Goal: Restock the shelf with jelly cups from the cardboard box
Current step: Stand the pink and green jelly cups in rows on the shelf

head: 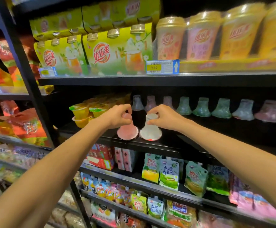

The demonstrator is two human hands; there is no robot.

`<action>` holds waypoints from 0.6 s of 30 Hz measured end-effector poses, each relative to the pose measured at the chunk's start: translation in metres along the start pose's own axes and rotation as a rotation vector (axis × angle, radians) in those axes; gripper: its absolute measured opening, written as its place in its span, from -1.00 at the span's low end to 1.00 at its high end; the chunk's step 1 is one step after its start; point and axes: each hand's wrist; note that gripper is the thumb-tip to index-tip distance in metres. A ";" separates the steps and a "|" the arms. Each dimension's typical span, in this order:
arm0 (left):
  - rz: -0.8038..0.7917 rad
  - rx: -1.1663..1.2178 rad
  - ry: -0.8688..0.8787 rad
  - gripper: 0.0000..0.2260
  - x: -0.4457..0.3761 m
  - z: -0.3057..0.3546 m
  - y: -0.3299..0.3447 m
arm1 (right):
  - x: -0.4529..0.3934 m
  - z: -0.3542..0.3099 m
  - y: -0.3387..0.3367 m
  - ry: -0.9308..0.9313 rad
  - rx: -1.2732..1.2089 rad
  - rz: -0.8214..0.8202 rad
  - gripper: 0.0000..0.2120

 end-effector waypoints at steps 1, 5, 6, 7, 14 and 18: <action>-0.006 0.000 0.014 -0.77 -0.005 -0.002 -0.001 | -0.001 0.000 0.000 0.024 0.002 0.005 -0.75; -0.021 -0.007 0.064 -0.68 -0.027 -0.015 0.000 | -0.012 -0.002 0.007 0.100 0.012 0.035 -0.79; -0.023 0.001 0.065 -0.66 -0.031 -0.018 0.002 | -0.015 -0.003 0.010 0.120 0.010 0.041 -0.77; -0.023 0.010 0.068 -0.64 -0.035 -0.022 0.004 | -0.019 -0.004 0.013 0.146 0.005 0.043 -0.75; 0.018 -0.007 0.093 -0.65 -0.041 -0.036 0.012 | -0.033 0.000 0.021 0.251 0.023 0.065 -0.62; 0.250 -0.143 0.168 -0.68 -0.025 -0.033 0.021 | -0.021 -0.009 0.020 0.245 0.089 0.086 -0.55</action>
Point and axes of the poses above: each hand's wrist, its own x-axis away from the middle knuckle, its own y-axis out of the palm, z = x × y, and after that the axes turned 12 degrees about -z, right-handed
